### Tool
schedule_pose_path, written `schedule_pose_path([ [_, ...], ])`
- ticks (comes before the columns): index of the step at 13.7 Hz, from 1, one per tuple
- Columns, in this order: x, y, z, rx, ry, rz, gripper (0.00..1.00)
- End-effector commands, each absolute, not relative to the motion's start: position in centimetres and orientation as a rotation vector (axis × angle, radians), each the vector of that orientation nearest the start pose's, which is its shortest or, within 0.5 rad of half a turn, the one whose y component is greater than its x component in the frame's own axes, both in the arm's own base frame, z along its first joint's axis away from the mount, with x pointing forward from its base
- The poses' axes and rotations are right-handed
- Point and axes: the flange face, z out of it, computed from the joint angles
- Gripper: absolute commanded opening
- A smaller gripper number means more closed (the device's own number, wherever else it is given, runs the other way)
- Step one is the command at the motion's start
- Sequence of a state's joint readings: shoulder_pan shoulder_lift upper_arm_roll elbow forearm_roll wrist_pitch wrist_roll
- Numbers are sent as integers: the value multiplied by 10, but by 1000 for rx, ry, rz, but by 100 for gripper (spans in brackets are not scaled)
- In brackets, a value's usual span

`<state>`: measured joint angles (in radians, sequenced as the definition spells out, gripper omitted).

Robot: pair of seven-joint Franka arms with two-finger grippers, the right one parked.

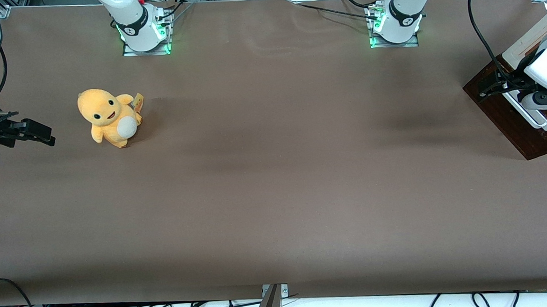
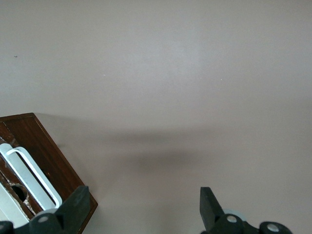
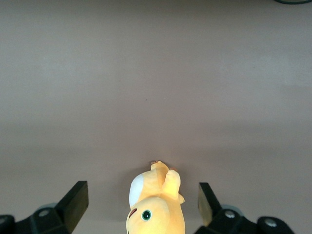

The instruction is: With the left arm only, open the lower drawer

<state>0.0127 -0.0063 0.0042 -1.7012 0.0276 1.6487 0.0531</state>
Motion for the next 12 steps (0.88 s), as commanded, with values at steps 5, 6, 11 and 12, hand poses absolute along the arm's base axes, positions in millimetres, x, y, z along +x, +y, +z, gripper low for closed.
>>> schedule_pose_path([
  [5,557,14,573,-3111,85,95,100],
  [6,560,16,565,-3111,53,119,100],
  [11,574,27,508,-3071,-172,332,100],
  [12,576,38,496,-3062,-201,375,100],
])
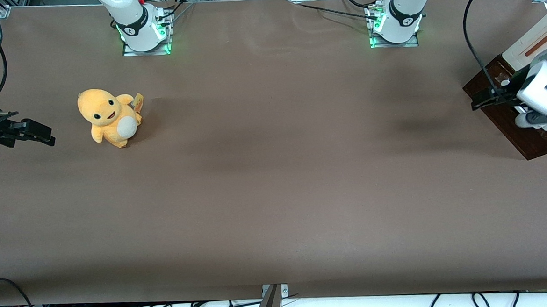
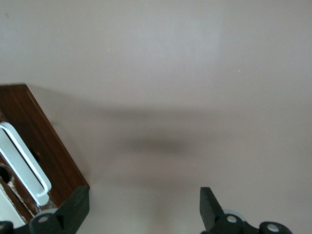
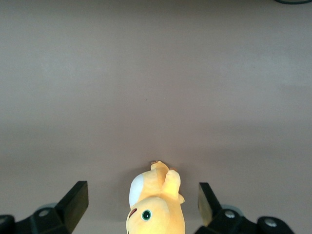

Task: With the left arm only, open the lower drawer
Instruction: 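Lower the open left gripper to the lower drawer's white handle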

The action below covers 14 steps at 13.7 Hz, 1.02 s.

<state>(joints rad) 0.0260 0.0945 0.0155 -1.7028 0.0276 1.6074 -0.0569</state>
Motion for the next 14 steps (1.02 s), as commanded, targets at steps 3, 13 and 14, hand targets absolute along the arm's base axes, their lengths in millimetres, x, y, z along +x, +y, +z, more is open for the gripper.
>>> schedule_pose_path([
  [3,580,111,446,-3037,-363,508,100],
  [13,584,225,323,-2727,-364,606,100],
  [14,586,221,316,-2690,-393,605,100],
])
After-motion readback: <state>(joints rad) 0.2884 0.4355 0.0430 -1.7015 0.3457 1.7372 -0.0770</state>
